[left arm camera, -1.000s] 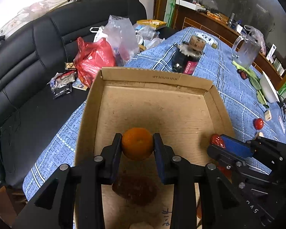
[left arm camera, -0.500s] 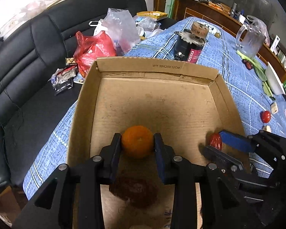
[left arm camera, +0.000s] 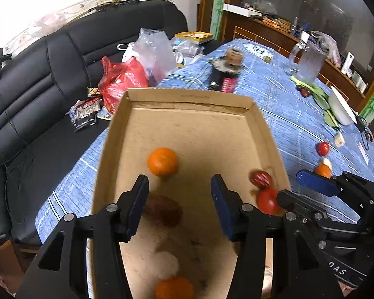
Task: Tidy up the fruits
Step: 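Open the left tool to drop the orange while the right tool releases the date in the tray, then move the left tool to a white cube while the right tool moves to a red tomato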
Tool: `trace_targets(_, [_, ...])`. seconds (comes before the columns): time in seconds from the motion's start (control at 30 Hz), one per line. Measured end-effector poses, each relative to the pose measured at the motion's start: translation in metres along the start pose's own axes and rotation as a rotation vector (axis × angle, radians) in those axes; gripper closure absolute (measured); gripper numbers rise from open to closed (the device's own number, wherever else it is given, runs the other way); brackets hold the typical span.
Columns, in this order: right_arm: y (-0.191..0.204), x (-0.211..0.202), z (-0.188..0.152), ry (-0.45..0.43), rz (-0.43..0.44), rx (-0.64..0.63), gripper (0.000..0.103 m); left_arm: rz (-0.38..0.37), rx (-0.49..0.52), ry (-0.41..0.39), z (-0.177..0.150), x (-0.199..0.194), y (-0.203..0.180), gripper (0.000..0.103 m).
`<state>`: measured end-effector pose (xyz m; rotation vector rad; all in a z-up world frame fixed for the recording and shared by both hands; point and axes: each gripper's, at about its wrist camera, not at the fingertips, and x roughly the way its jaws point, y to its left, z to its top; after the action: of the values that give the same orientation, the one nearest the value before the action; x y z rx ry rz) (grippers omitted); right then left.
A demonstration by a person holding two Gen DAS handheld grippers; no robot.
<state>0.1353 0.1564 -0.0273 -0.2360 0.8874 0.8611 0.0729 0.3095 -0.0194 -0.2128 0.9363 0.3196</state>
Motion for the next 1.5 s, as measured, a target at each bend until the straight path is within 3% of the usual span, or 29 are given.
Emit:
trace_targets(0.23, [-0.025, -0.037, -0.029, -0.027, -0.032, 0.052, 0.059, -0.077, 0.044, -0.016, -0.015, -0.017, -0.033, 0.052])
trace_targets(0.47, [-0.075, -0.074, -0.068, -0.034, -0.093, 0.160, 0.058, -0.164, 0.099, -0.018, -0.025, -0.033, -0.077, 0.052])
trace_targets(0.57, [-0.091, -0.085, -0.082, -0.039, -0.115, 0.197, 0.058, -0.185, 0.126, -0.020, -0.029, -0.037, -0.094, 0.043])
trace_targets(0.77, [-0.118, -0.104, -0.104, -0.047, -0.148, 0.236, 0.058, -0.216, 0.186, -0.020, -0.038, -0.044, -0.126, 0.043])
trace_targets(1.0, [-0.135, -0.117, -0.116, -0.059, -0.177, 0.267, 0.058, -0.235, 0.213, -0.003, -0.043, -0.043, -0.150, 0.043])
trace_targets(1.13, [-0.147, -0.119, -0.118, -0.063, -0.193, 0.288, 0.057, -0.284, 0.221, 0.014, -0.046, -0.038, -0.166, 0.044])
trace_targets(1.5, [-0.164, -0.118, -0.103, -0.089, -0.199, 0.286, 0.057, -0.325, 0.254, 0.066, -0.045, -0.001, -0.216, 0.044])
